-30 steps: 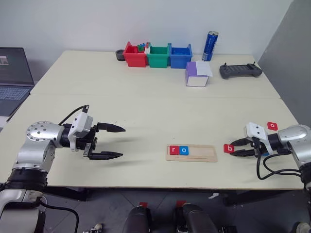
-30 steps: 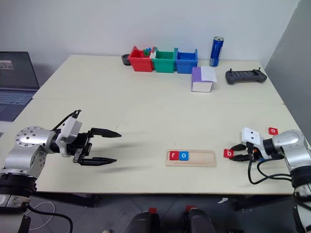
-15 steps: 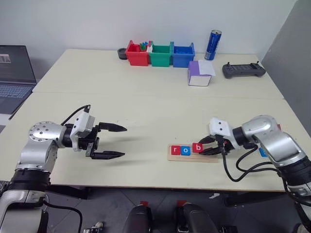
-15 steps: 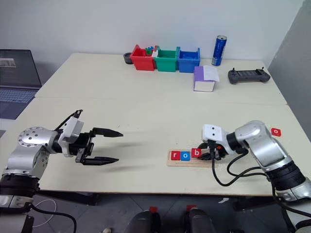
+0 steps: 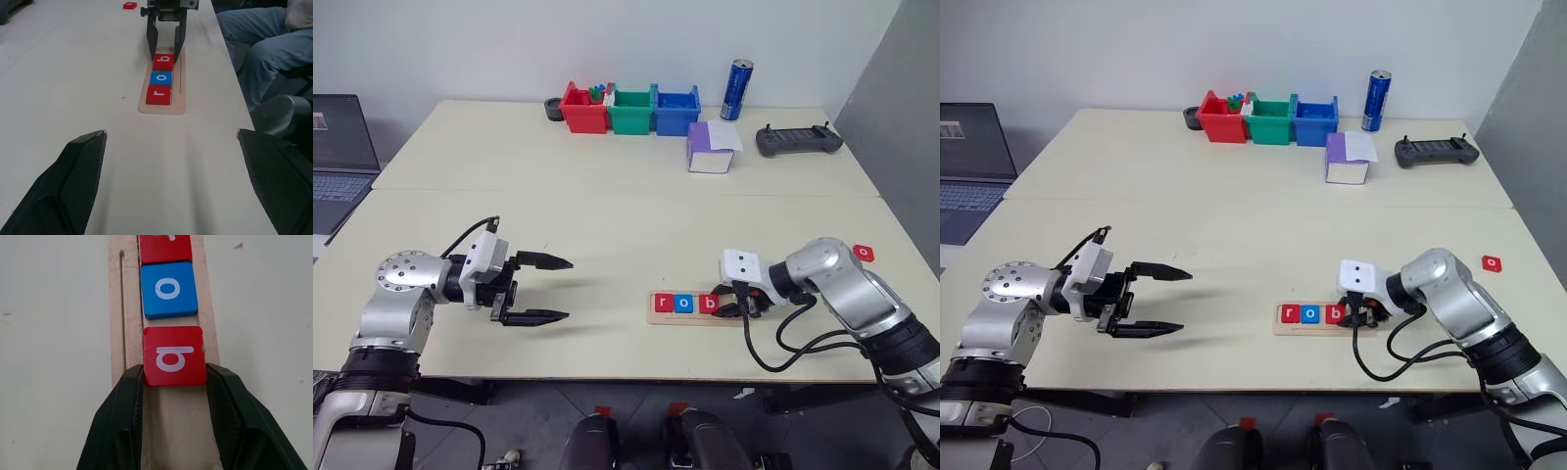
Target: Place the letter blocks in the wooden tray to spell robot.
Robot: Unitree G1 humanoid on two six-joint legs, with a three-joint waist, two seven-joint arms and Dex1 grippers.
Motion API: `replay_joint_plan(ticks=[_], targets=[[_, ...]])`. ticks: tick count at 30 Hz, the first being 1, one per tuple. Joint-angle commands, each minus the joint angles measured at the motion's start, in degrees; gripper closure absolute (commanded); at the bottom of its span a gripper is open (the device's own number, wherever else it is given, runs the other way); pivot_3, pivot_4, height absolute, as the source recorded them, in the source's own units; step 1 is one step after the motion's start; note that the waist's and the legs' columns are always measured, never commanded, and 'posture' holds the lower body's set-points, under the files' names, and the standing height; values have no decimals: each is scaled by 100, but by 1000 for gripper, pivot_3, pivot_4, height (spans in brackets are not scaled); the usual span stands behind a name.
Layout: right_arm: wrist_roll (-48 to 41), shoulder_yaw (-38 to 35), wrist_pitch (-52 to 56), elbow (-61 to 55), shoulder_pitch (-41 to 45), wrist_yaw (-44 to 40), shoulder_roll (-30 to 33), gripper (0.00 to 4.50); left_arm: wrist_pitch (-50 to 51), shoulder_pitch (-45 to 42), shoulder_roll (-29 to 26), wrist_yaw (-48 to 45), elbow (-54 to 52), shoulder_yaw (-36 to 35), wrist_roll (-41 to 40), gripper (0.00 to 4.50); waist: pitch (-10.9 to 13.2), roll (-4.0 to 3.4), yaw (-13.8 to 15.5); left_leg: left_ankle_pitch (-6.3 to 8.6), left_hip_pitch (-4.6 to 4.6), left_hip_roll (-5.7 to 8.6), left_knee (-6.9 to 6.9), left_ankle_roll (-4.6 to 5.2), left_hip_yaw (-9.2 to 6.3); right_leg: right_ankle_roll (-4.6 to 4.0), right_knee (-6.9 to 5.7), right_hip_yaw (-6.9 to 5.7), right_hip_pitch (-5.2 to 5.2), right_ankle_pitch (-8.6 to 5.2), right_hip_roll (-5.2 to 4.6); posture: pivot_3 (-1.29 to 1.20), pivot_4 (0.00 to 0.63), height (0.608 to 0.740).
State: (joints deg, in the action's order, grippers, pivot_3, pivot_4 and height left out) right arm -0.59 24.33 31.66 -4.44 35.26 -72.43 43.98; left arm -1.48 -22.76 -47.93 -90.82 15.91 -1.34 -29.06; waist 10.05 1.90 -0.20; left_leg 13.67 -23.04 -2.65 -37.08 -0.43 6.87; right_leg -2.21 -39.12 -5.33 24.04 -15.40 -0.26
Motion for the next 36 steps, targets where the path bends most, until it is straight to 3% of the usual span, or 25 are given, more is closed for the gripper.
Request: replay_joint_plan(ticks=[1,36], targets=[[74,30,-78,-34,160,-7,-46,3033,26,22,-33,37,-206,-207,-20,0,0,0,6,0,0,0,0,0,0,0,0,0,0,0,0,0,150,740],[144,215,-67,49,323,-145,-234,3033,60,80,-13,150,-304,-311,42,0,0,0,3,0,0,0,-1,-1,1,0,0,1,0,0,0,0,150,740]])
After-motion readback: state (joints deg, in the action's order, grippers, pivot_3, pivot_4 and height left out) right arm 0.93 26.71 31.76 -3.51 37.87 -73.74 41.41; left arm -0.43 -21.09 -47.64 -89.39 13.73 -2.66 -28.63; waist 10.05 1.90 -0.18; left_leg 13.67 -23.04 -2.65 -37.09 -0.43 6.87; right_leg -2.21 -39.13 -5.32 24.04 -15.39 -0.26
